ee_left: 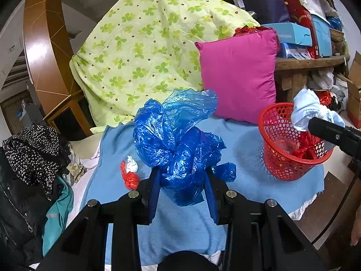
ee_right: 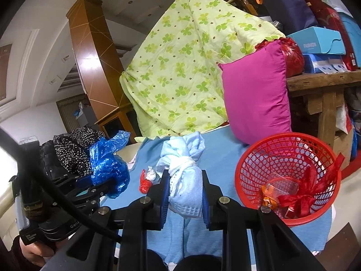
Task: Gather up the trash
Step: 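Carry the white cloth and blue bag toward the red basket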
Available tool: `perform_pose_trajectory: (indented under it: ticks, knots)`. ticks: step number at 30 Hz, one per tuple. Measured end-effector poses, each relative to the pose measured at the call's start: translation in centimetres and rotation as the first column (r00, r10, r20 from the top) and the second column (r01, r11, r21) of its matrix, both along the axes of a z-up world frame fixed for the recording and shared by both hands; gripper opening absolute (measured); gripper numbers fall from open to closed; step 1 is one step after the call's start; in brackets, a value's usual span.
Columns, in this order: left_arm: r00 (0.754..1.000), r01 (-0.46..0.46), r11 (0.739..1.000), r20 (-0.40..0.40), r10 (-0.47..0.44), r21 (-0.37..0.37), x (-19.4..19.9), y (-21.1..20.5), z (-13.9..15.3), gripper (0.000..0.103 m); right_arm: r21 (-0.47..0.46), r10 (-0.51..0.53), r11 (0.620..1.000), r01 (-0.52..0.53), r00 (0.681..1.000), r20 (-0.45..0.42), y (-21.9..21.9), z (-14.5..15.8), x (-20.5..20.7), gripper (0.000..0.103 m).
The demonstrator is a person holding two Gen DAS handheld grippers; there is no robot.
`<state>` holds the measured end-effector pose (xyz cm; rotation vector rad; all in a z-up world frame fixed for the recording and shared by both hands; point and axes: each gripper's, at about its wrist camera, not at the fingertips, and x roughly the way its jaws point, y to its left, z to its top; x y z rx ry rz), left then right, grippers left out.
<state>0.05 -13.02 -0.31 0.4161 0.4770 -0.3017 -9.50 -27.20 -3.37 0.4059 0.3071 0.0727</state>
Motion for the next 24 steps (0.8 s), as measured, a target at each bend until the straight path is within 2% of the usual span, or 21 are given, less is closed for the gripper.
perform_pose_trajectory:
  ticks: [13,24]
  knots:
    - [0.999,0.038,0.999,-0.014,-0.038,0.010,-0.6,-1.3,-0.7,0.039,-0.005,-0.045,0.999,0.045,0.999,-0.002,-1.4,-0.3,-1.2,0.026]
    - [0.995,0.086,0.996,-0.042,-0.086,0.003,-1.1,-2.3,-1.4,0.039,-0.045,-0.081,0.996,0.080,0.997,-0.011,-1.3,-0.3,-1.6,0.026]
